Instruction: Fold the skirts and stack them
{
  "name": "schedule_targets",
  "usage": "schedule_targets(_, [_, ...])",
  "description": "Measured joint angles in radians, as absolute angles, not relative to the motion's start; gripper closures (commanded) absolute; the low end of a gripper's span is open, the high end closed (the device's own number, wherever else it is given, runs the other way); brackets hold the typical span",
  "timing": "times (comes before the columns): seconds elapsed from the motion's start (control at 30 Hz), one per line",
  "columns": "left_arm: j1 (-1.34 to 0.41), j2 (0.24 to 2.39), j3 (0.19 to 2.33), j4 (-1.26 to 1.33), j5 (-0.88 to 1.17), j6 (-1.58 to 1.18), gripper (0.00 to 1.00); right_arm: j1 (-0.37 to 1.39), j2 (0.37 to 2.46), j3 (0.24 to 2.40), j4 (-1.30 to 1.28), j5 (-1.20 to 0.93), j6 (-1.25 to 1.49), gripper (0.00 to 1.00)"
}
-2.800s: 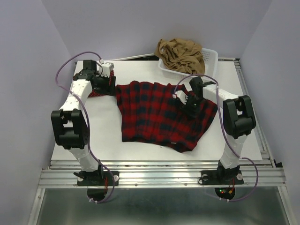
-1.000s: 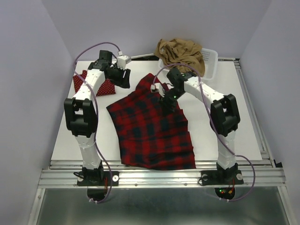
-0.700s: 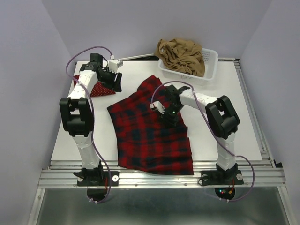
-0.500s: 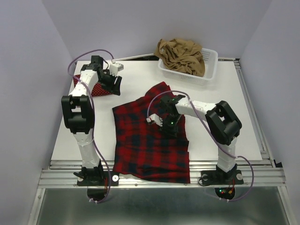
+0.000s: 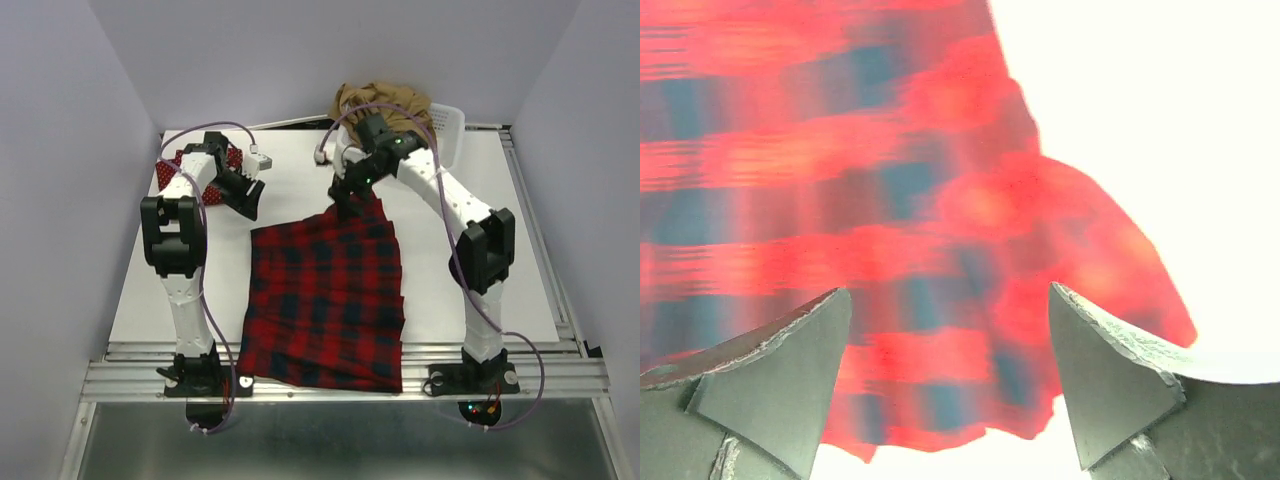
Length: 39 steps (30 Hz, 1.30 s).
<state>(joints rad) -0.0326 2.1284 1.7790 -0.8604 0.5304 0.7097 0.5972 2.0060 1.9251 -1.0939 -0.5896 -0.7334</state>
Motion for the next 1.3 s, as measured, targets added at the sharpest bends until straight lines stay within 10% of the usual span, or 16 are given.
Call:
schedule_targets(0.17, [-0.044, 2.129, 1.757, -0.854, 0.525, 0.727, 0.36, 0.417, 2.185, 2.183, -0.964, -0.495, -0.820, 0.12])
schedule_targets(0.7, [-0.079, 2.129, 1.680, -0.815, 0.508, 0.763, 0.34, 0.407, 2.382, 2.067, -0.801, -0.482, -1.176, 0.02])
schedule_targets(0.9, [-0.088, 2.129, 1.636, -0.802, 0.486, 0.783, 0.40, 0.404, 2.371, 2.003, -0.794, -0.514, -1.262, 0.35])
schedule_targets(1.07, [-0.117, 2.119, 1.607, -0.772, 0.465, 0.794, 0.84, 0.403, 2.353, 1.959, -0.787, -0.524, -1.290, 0.93])
schedule_targets(1.1, [-0.124, 2.117, 1.601, -0.766, 0.462, 0.792, 0.97, 0.403, 2.353, 1.959, -0.786, -0.507, -1.288, 0.97])
schedule_targets(1.3, [-0.131, 2.128, 1.646, -0.767, 0.461, 0.749, 1.00, 0.407, 2.414, 2.079, -0.778, -0.424, -1.221, 0.99])
